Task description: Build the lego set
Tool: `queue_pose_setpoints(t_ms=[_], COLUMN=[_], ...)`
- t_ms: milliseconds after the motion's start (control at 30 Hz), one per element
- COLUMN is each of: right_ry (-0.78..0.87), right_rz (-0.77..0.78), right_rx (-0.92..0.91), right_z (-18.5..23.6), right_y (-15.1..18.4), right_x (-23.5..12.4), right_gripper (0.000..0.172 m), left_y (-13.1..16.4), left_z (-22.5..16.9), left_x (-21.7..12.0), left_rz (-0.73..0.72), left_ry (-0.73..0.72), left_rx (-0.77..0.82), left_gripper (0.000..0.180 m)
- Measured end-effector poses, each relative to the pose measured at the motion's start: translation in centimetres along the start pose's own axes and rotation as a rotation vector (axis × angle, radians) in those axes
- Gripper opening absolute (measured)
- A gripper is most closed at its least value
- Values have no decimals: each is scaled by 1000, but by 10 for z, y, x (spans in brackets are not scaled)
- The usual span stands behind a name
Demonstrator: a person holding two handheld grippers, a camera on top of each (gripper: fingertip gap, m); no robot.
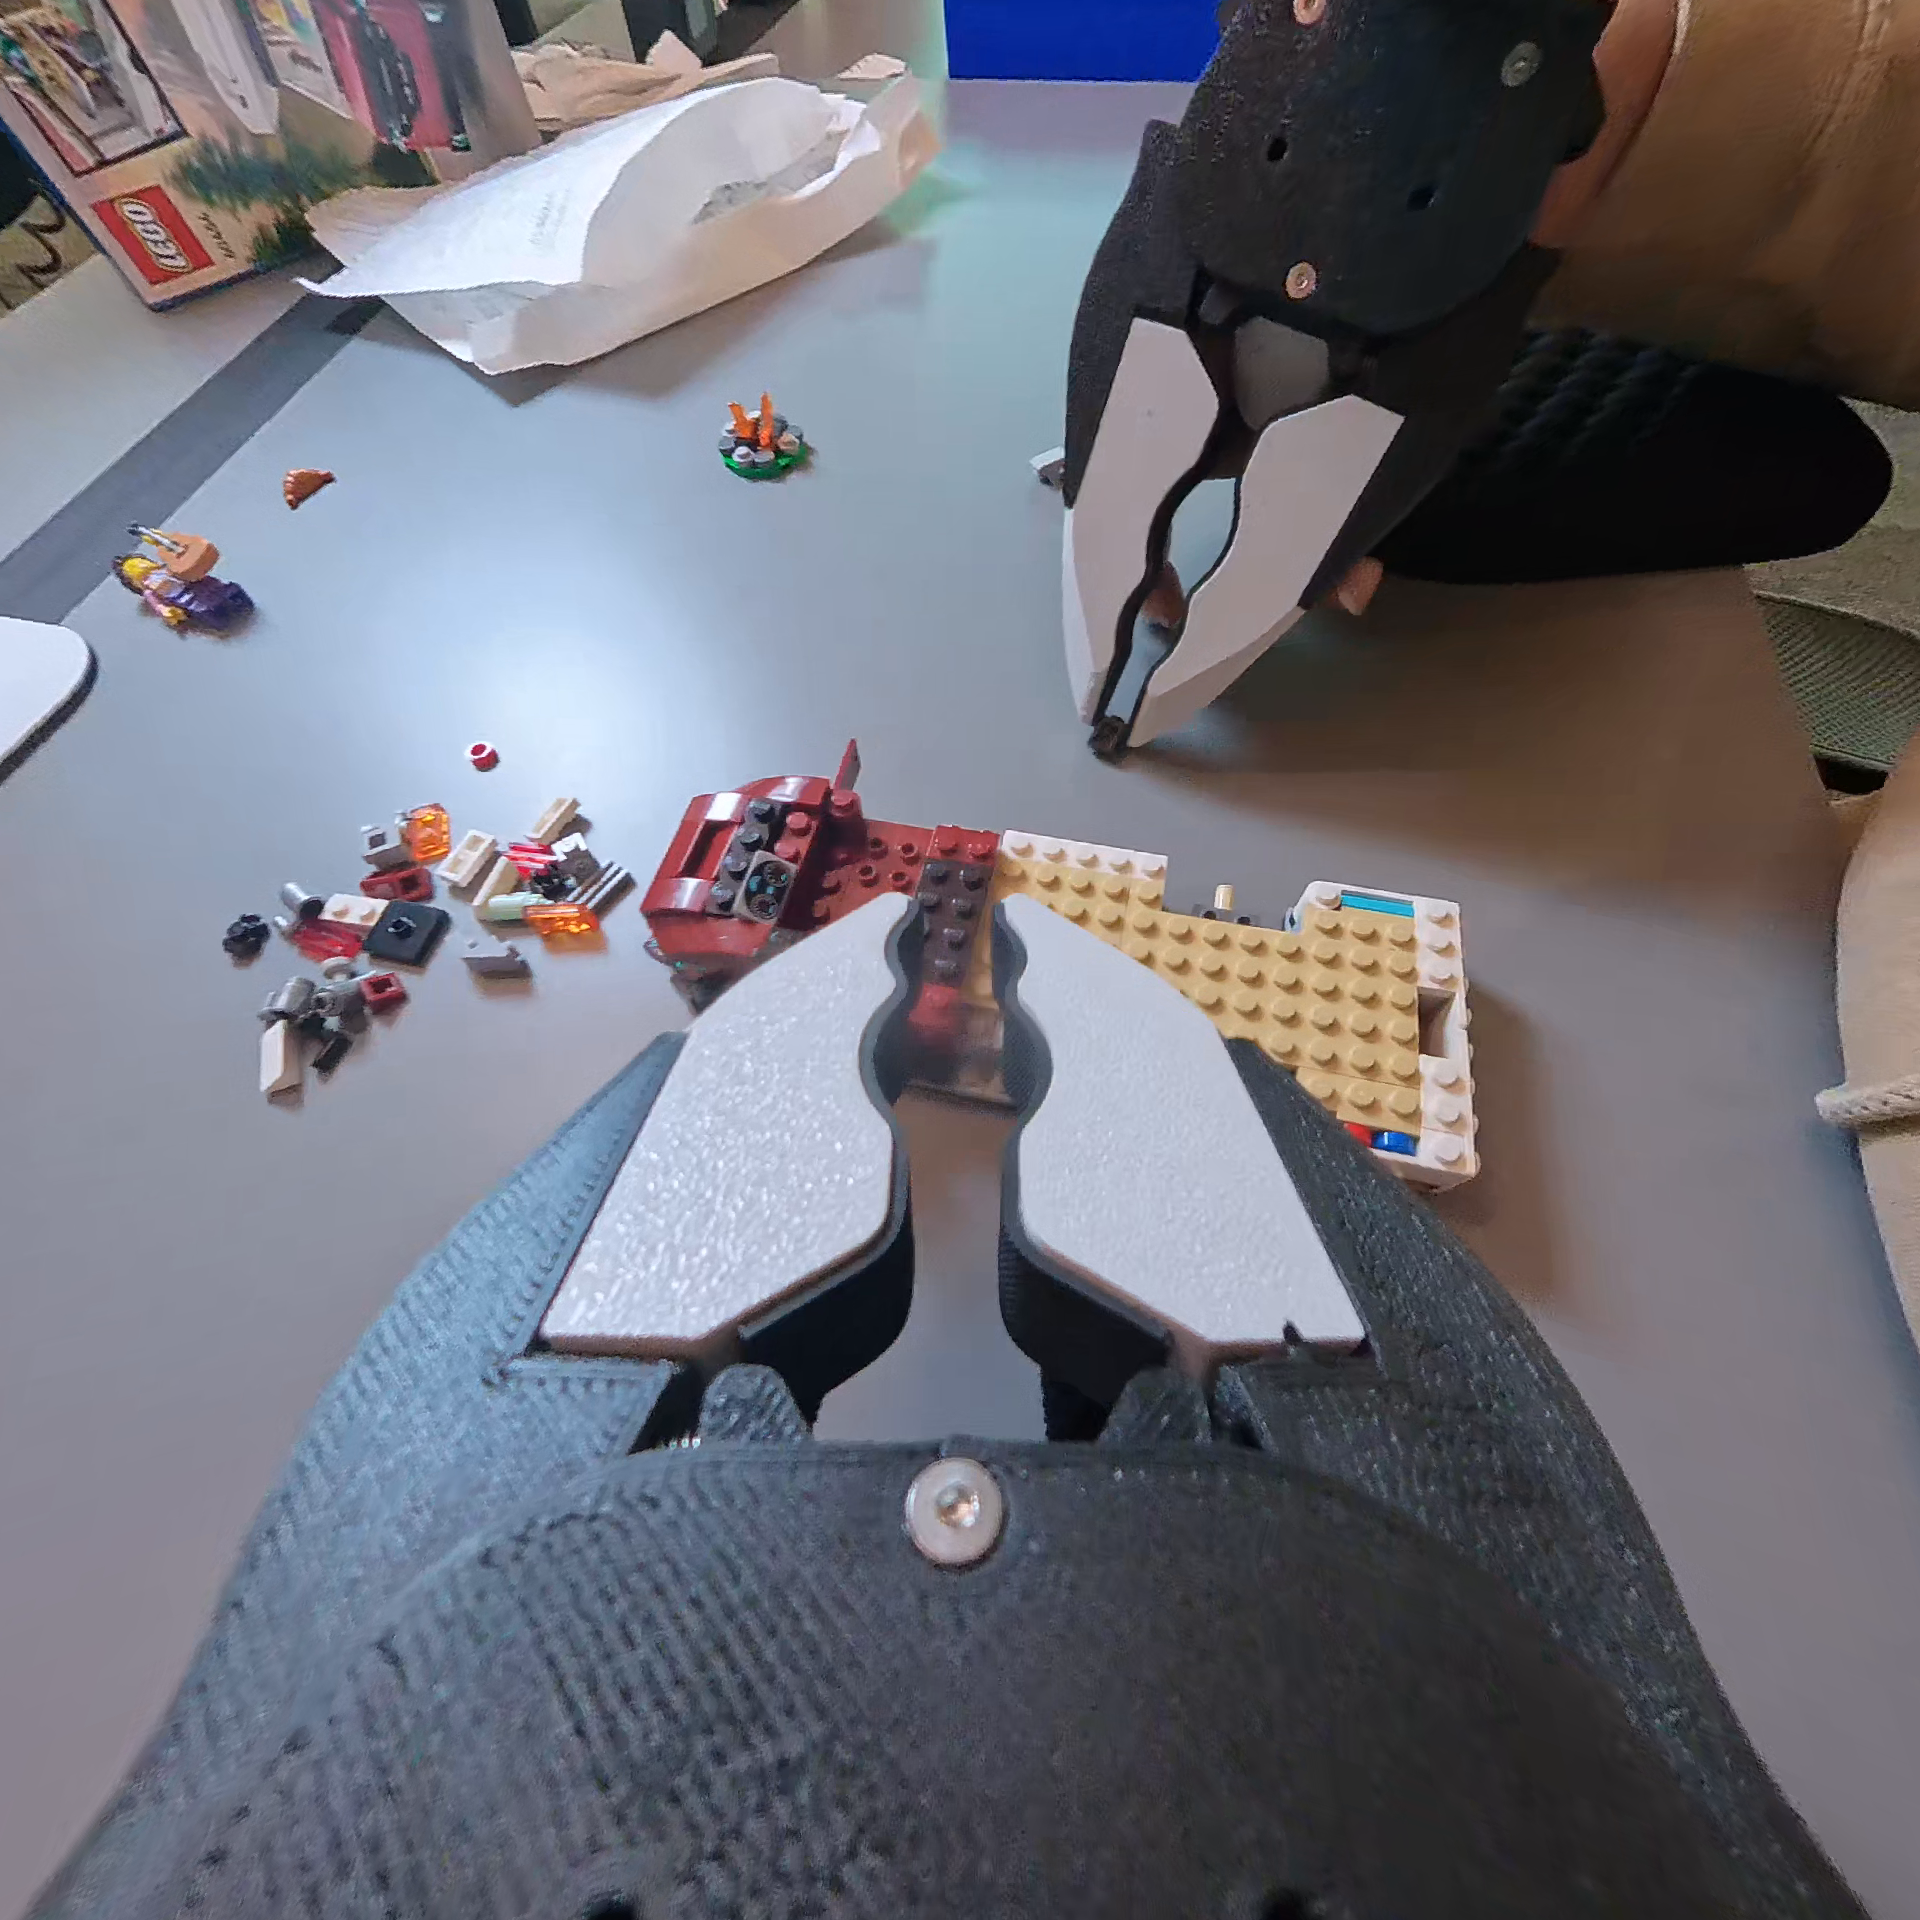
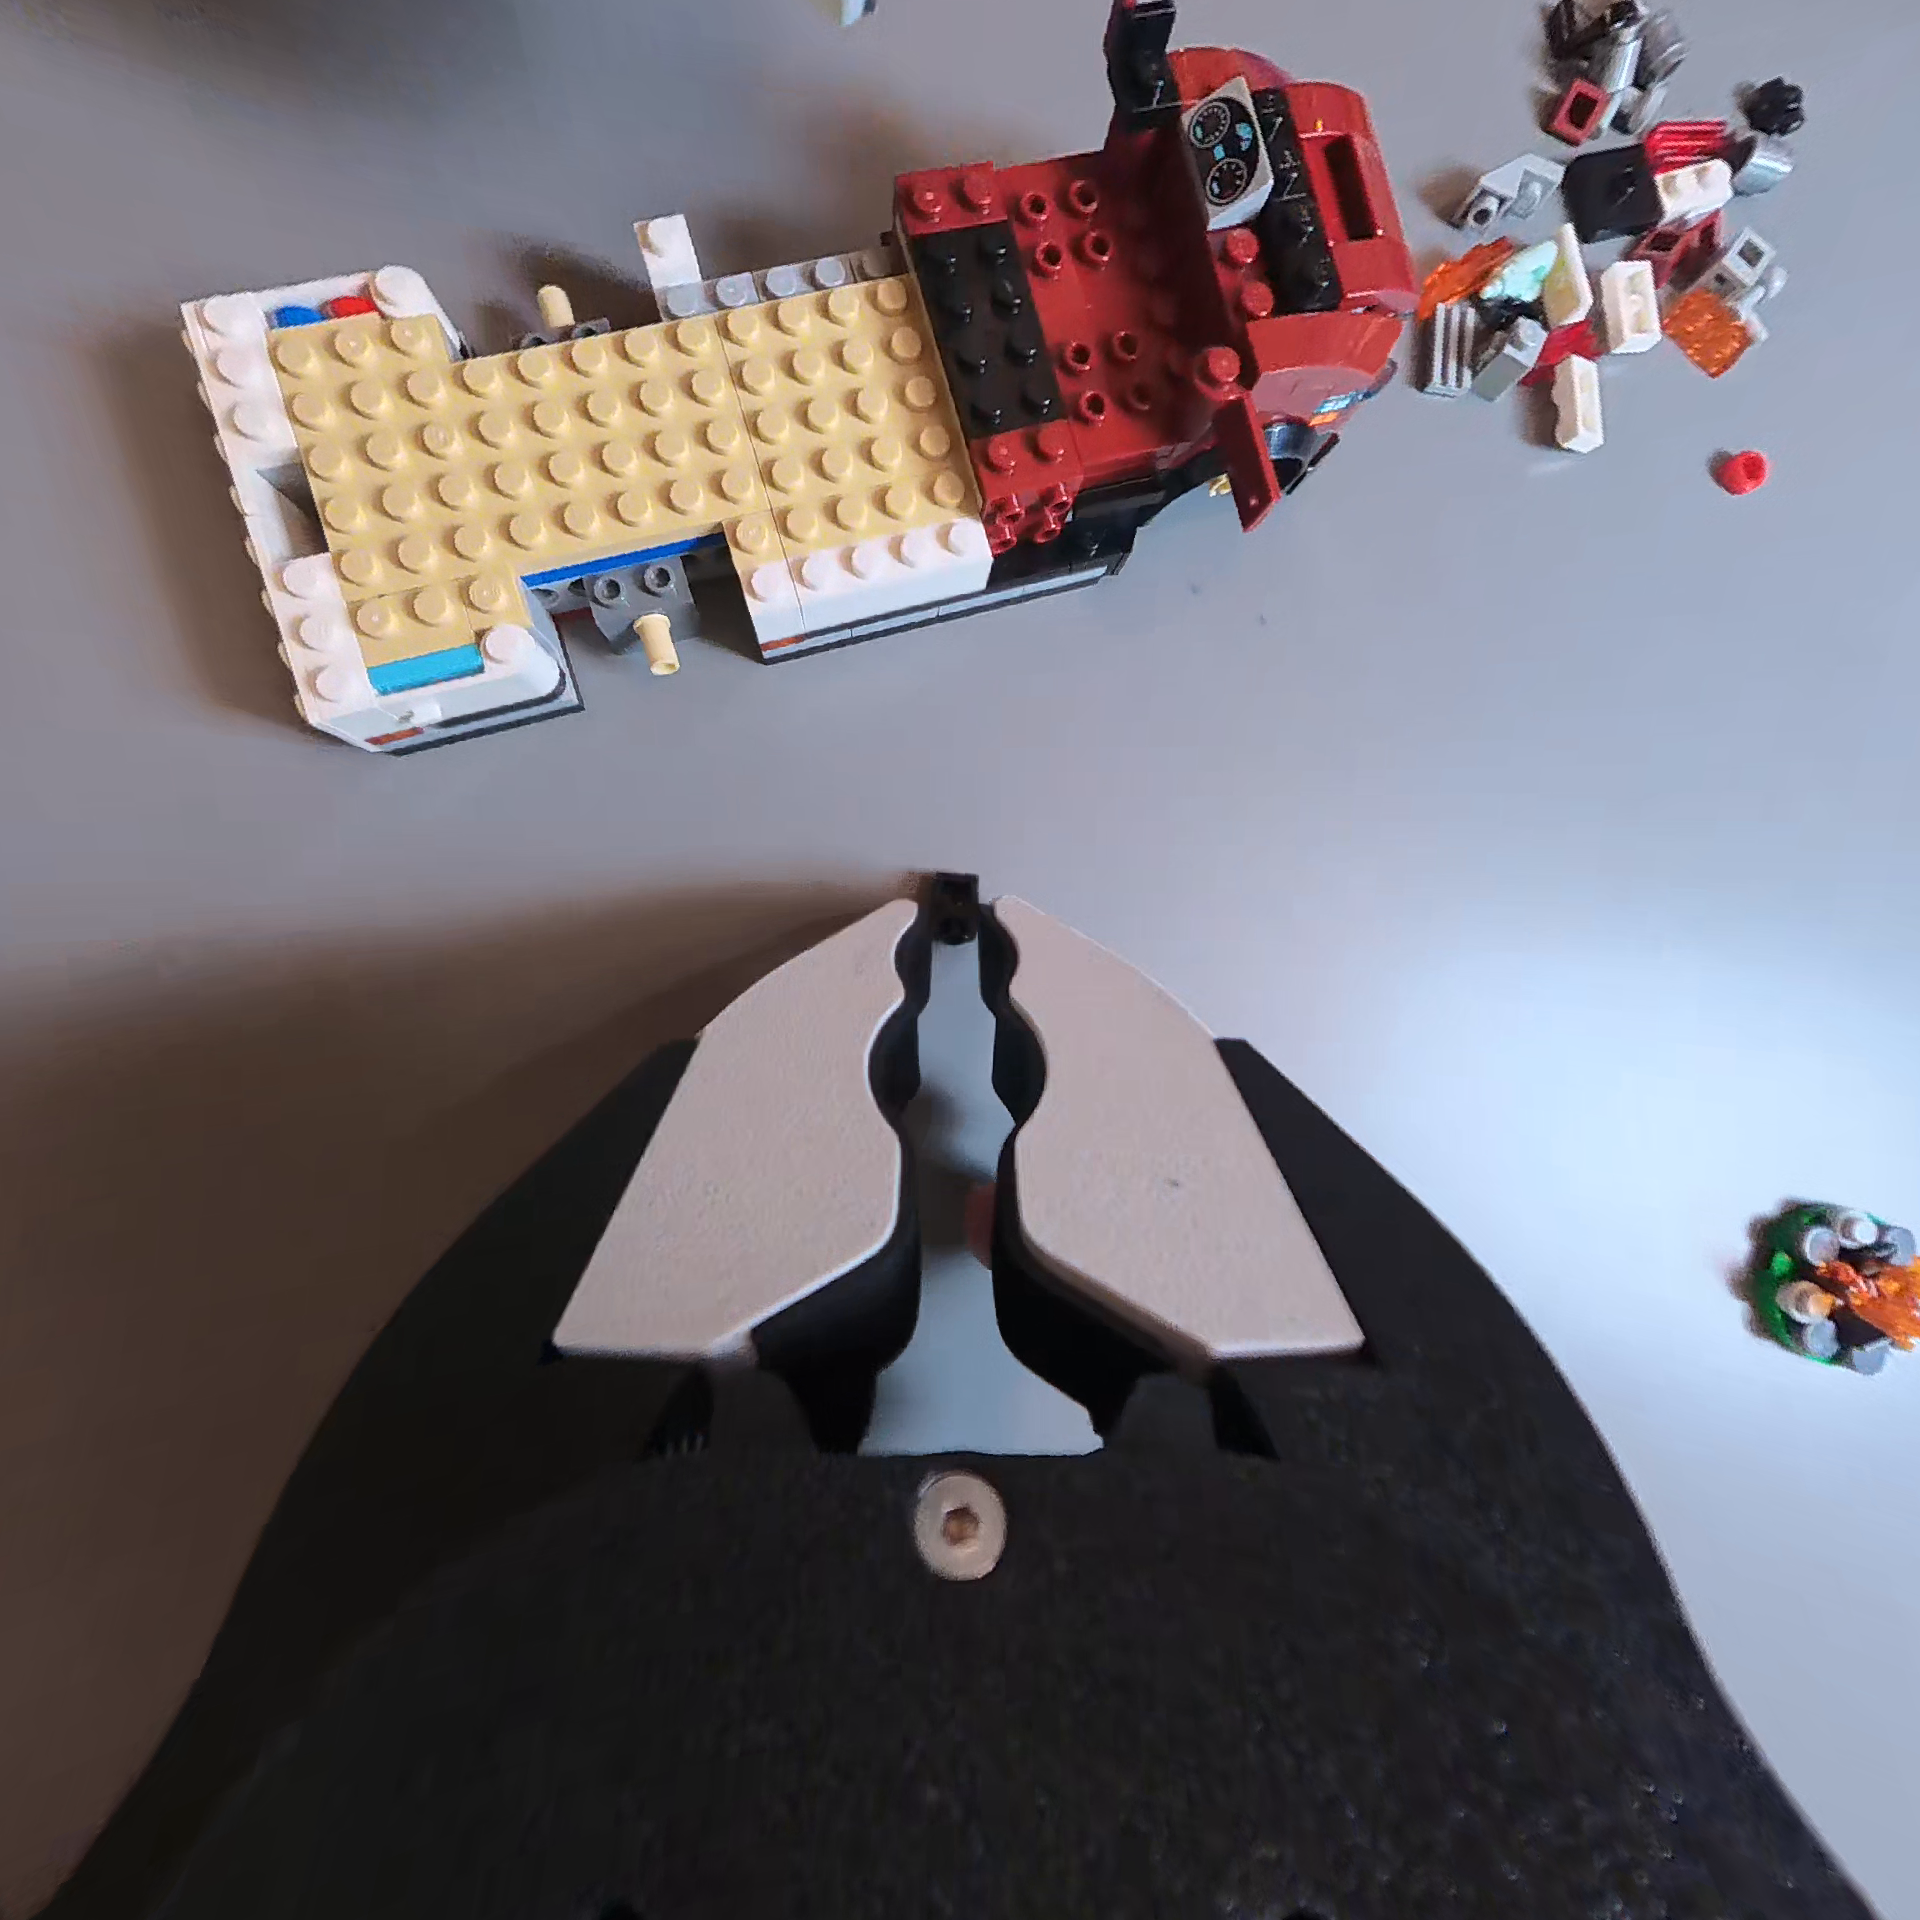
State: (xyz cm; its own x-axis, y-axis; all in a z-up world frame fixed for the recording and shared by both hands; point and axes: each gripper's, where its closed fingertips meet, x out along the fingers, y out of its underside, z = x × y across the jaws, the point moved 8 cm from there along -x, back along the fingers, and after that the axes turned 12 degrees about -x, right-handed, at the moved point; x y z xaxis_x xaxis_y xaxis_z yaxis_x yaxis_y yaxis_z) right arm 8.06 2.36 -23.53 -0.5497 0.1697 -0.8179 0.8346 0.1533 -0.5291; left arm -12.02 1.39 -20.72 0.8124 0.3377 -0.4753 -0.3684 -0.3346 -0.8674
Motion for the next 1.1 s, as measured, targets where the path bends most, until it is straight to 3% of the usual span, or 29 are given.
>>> queue_pose_setpoints(t_ms=[300, 467, 600, 767, 967, 1100], right_ry=[90, 249, 384, 524, 666, 685], right_rz=[-75, -281, -414, -445, -372, -375], right_rx=[-26, -80, -207, -400, -630, -652], right_z=[1, -2, 3, 17, 29, 32], right_y=[-4, -16, -26, -35, -41, -42], right_x=[-1, -14, -27, -32, -30, -29], right_gripper=[8, 8, 8, 8, 8, 8], left_y=[-6, -12, -21, -24, -25, -24], left_z=[-17, -17, -18, -21, -28, -31], left_x=[23, 35, 35, 34, 34, 31], left_rz=[21, 3, -85, -139, -140, -163], left_ry=[67, 125, 226, 307, 357, 337], left_rx=[-63, -225, -399, -493, -458, -351], left_gripper=[9, 14, 15, 13, 7, 5])
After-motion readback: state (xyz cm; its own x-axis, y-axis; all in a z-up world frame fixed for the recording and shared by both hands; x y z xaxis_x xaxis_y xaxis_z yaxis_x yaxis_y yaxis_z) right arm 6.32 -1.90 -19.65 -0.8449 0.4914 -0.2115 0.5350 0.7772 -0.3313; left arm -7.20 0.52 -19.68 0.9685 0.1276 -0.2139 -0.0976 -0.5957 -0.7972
